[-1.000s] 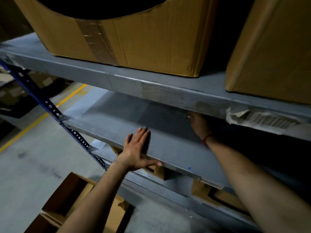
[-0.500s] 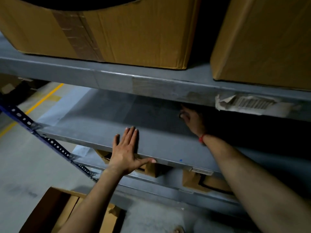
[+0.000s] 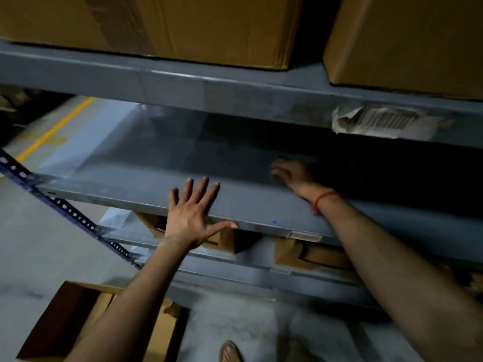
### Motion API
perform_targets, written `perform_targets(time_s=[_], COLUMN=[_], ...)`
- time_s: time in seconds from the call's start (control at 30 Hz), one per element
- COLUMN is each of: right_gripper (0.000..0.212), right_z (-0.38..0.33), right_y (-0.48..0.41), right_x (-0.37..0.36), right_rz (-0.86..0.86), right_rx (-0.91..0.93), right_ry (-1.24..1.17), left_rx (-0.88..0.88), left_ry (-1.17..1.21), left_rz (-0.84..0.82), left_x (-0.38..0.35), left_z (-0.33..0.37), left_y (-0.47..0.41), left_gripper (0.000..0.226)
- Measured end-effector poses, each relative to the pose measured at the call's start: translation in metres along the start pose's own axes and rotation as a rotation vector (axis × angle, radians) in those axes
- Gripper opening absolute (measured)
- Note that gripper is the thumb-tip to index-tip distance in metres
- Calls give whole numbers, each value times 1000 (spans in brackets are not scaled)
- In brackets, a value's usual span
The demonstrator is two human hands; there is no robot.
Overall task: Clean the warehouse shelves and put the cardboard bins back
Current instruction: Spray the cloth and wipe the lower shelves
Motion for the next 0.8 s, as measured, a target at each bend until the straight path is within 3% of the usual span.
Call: perform_targets(time_s=[0.07, 0.13, 0.2, 0.3, 0.4, 0.47, 0.57, 0.63, 0.7, 0.8], right_gripper=[18, 22, 22, 18, 20, 19, 20, 18, 16, 16], right_z=[28, 8, -33, -96, -94, -49, 44, 67, 43, -25], right_y=[-11, 1, 33, 96, 106, 69, 9, -1, 13, 73], right_x=[7, -3, -12, -14, -1, 6, 27, 32, 24, 21], right_rz=[149, 138, 129, -11, -184, -172, 33, 163, 166, 150], right_rx=[-191, -181, -56, 285, 552, 449, -6, -167, -129, 125], right_ry=[15, 55, -21, -172, -214, -120, 40, 59, 114, -13], left_rx=[3, 5, 7, -23, -43, -39, -85, -151, -170, -167], left_ry=[5, 9, -5, -26, -50, -32, 70, 123, 146, 147], left_rz=[-4, -6, -13, 2, -40, -69, -18, 24, 54, 128], left_x=[0, -1, -2, -1, 5, 9, 11, 4, -3, -5], left_z=[0, -1, -1, 1, 10, 23, 59, 89, 108, 111], left_y=[0, 1, 1, 0, -4, -12, -23, -23, -21, -20], left_gripper=[108, 108, 108, 111, 125, 133, 130, 130, 129, 127])
Point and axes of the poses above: each hand's wrist, its own y-axis away from the middle knuckle, its own x-axis out of the back of the hand, z = x × y, the point moved 7 cm from there along -y, towards the middle knuckle, and after that the axes turned 14 degrees about z, right-handed, at the moved point
